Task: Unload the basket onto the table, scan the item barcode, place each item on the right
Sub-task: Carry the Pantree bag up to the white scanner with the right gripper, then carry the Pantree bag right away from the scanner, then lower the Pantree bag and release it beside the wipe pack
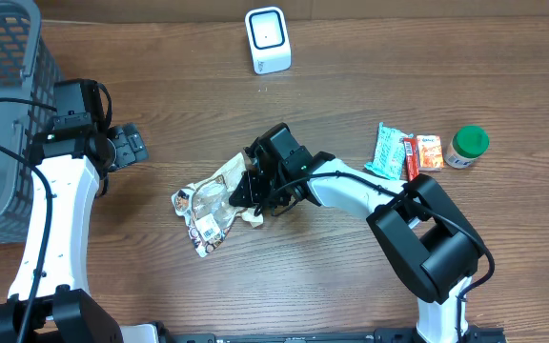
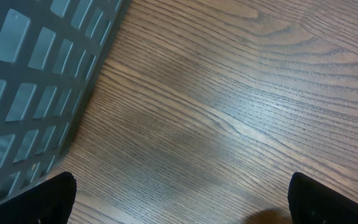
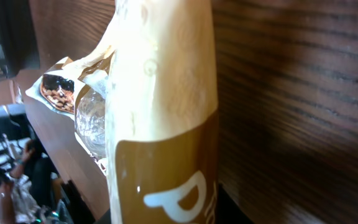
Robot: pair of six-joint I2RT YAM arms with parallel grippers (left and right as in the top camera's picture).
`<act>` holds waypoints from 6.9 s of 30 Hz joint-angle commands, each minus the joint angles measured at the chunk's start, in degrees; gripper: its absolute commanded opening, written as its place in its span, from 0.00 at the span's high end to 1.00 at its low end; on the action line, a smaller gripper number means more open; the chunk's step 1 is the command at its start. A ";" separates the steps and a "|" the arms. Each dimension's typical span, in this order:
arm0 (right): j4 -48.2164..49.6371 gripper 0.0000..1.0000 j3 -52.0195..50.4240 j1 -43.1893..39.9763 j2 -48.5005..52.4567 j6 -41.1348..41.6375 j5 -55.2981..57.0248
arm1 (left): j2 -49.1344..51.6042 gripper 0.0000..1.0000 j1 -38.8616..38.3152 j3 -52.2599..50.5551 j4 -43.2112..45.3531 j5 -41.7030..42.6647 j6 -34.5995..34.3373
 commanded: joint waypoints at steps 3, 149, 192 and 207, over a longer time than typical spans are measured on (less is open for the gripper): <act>-4.04 0.96 5.95 -1.70 -8.94 -16.55 0.42 | 0.20 0.00 0.00 0.94 -0.04 0.07 0.90; -57.72 0.00 22.95 -13.92 -10.78 -33.03 40.11 | 0.20 0.00 -0.02 0.94 -0.02 0.07 0.87; -56.85 0.00 22.93 -13.75 -11.87 -33.03 40.09 | 0.20 0.00 -0.02 0.94 -0.04 0.07 0.90; -56.87 0.00 22.93 -13.86 -26.32 -33.03 40.09 | 0.20 0.00 -0.02 0.94 -0.04 0.07 0.90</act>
